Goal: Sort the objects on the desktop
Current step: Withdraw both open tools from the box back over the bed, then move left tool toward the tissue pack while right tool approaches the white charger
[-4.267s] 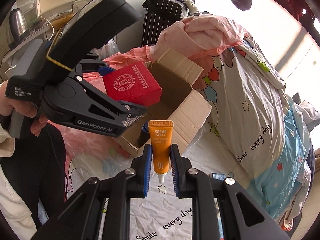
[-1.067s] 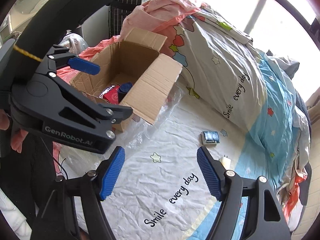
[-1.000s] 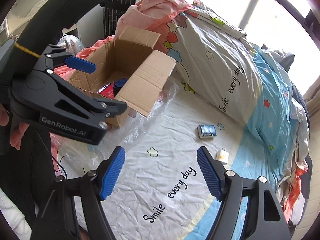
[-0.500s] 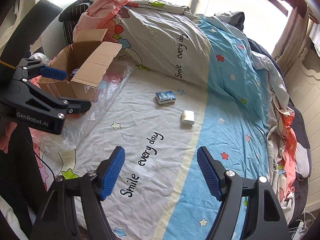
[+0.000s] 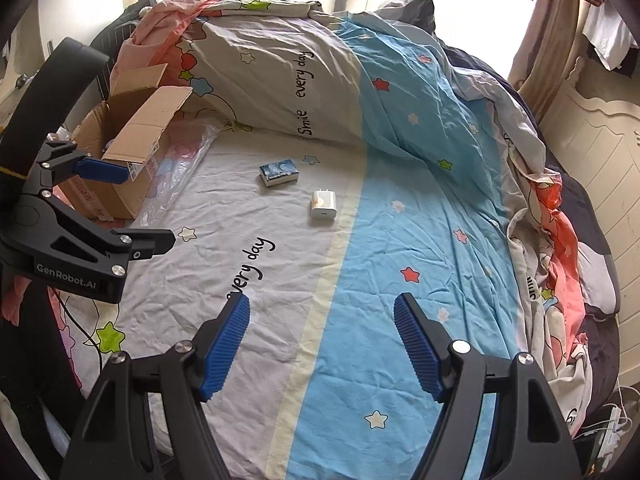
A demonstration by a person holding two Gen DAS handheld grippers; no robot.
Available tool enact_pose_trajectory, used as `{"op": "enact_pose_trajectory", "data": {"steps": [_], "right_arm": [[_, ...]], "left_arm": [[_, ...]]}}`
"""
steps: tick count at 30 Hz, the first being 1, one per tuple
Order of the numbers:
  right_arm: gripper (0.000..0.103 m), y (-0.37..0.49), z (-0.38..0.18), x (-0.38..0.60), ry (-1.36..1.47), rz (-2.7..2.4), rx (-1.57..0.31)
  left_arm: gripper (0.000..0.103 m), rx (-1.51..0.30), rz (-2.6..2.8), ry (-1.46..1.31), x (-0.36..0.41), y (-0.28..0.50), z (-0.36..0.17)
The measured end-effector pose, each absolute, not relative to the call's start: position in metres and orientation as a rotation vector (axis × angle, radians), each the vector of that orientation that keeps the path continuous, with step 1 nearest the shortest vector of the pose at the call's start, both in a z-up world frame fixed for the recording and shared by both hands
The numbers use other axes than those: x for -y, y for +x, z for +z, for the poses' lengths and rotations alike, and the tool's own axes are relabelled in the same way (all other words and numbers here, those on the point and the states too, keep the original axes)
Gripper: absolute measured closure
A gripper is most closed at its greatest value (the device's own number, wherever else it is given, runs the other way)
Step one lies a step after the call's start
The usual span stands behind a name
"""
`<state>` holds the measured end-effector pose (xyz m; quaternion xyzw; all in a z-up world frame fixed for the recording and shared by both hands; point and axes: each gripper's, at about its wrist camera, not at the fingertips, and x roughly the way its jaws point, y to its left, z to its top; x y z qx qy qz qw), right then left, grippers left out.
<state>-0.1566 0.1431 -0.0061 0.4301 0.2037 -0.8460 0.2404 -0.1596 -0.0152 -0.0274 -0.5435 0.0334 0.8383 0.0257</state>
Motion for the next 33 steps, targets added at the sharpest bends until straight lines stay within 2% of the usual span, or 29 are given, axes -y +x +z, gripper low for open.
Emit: {"op": "enact_pose_trajectory", "data": {"steps": [12, 33], "right_arm": [[0.032, -0.177, -0.02, -0.158, 1.199, -2.352, -0.503], [0.032, -0.217, -0.04, -0.13, 1.197, -2.312, -0.526]], "left_arm": [[0.005, -0.121, 2.571, -1.702, 0.0, -0.185, -0.047], [0.005, -0.069, 2.559, -1.778, 0.032, -0.223, -0.085]]}}
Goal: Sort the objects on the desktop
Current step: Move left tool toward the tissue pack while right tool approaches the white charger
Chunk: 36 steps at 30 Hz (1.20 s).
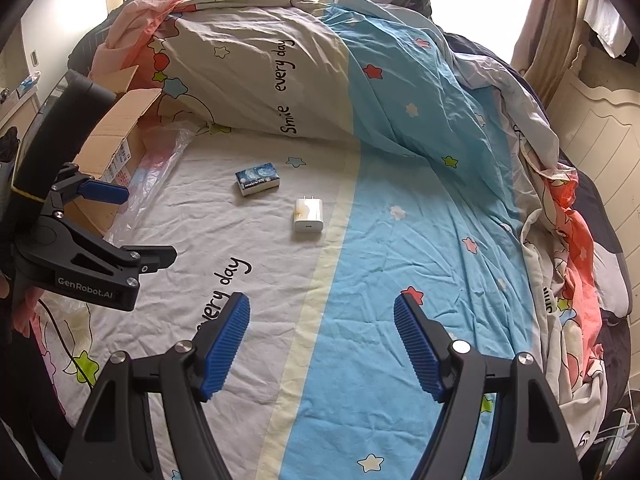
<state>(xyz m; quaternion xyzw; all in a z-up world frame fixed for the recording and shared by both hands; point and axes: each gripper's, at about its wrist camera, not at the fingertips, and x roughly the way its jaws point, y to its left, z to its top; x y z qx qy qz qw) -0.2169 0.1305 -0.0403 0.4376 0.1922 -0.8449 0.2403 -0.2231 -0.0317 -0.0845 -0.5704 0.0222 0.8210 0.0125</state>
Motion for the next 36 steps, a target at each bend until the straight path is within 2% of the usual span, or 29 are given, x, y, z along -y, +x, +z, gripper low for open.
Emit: {"op": "enact_pose_trajectory", "data": {"steps": [36], "right_arm": [[0.032, -0.255, -0.063, -0.097, 1.187, -2.279, -0.545]], "left_arm": [[0.005, 0.009, 2.583, -1.811, 0.064, -0.263, -0.112]]}}
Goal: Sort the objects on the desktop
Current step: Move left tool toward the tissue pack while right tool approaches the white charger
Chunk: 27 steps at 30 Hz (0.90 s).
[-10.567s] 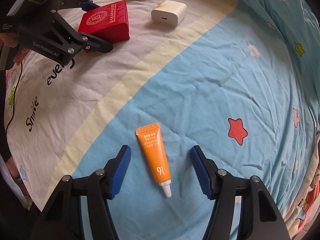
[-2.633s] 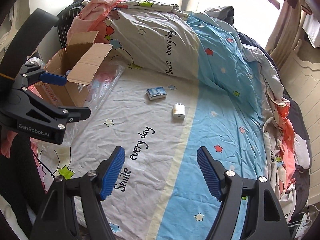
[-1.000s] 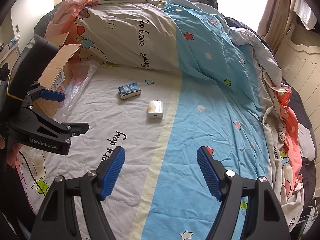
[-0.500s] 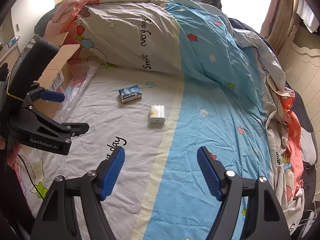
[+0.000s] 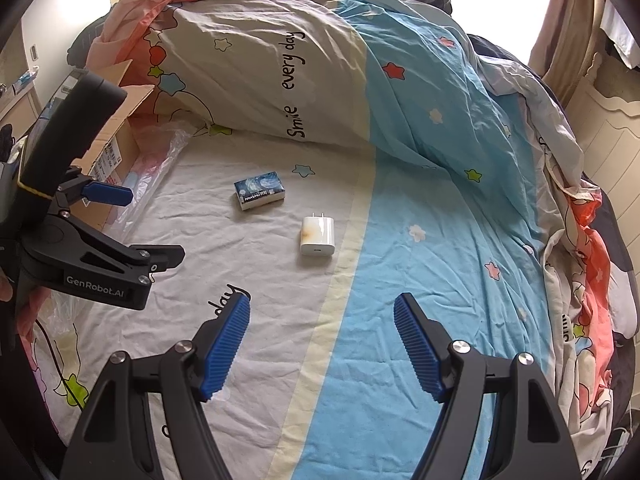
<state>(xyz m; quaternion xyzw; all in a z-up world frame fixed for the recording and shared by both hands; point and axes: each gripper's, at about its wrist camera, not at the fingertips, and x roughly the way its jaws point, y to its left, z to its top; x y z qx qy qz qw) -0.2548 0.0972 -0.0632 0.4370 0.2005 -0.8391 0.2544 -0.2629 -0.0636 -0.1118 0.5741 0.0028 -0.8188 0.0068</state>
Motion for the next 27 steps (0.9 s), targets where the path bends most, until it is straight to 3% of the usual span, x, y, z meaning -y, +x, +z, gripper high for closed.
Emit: {"op": "enact_pose_trajectory", "data": {"steps": [27], "right_arm": [[0.032, -0.293, -0.09, -0.064, 1.186, -2.266, -0.54]], "left_arm": [[0.005, -0.048, -2.603, 1.749, 0.081, -0.307, -0.137]]}}
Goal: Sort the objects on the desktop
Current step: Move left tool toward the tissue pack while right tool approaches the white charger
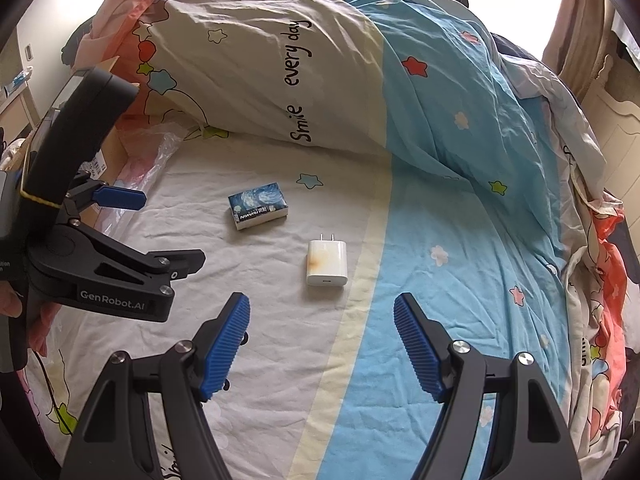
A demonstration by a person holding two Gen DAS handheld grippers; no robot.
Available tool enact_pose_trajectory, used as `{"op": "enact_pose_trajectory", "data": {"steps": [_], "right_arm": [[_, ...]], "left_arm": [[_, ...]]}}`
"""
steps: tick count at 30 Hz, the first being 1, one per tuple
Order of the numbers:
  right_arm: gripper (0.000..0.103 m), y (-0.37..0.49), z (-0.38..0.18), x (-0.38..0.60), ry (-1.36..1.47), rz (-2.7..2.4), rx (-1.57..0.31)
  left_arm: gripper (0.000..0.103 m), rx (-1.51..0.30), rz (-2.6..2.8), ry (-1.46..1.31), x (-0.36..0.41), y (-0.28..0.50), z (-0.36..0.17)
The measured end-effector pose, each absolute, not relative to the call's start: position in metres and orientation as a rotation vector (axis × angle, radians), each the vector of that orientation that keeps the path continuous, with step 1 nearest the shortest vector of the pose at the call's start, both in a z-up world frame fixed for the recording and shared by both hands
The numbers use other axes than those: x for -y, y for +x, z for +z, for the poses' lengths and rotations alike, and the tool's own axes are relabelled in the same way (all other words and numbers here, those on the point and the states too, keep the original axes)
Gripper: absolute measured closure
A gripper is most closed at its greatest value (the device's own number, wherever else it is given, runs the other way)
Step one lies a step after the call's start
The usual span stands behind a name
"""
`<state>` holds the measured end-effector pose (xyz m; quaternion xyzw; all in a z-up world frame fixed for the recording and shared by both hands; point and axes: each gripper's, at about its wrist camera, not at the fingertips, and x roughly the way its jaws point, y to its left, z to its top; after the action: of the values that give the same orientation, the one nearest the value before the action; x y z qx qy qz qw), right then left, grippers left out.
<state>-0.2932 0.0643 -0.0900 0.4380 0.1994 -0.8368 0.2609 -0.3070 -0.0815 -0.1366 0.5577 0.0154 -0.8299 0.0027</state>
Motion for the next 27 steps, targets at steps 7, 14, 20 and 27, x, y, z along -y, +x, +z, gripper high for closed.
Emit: {"op": "enact_pose_trajectory", "data": {"steps": [7, 14, 20, 27], "right_arm": [[0.032, -0.305, -0.101, -0.06, 1.196, -2.266, -0.527], [0.032, -0.319, -0.113, -0.054, 1.198, -2.274, -0.491], [0.032, -0.33, -0.124, -0.05, 1.208, -2.281, -0.461], [0.032, -0.338, -0.14, -0.046, 1.223, -2.276, -0.461]], "left_arm": [[0.005, -0.038, -2.616, 1.75, 0.085, -0.326, -0.144], [0.005, -0.012, -2.627, 1.747, 0.092, -0.346, -0.154], [0.005, 0.023, -2.638, 1.74, 0.097, -0.362, -0.162], [0.005, 0.04, -2.643, 1.76, 0.101, -0.376, -0.174]]}}
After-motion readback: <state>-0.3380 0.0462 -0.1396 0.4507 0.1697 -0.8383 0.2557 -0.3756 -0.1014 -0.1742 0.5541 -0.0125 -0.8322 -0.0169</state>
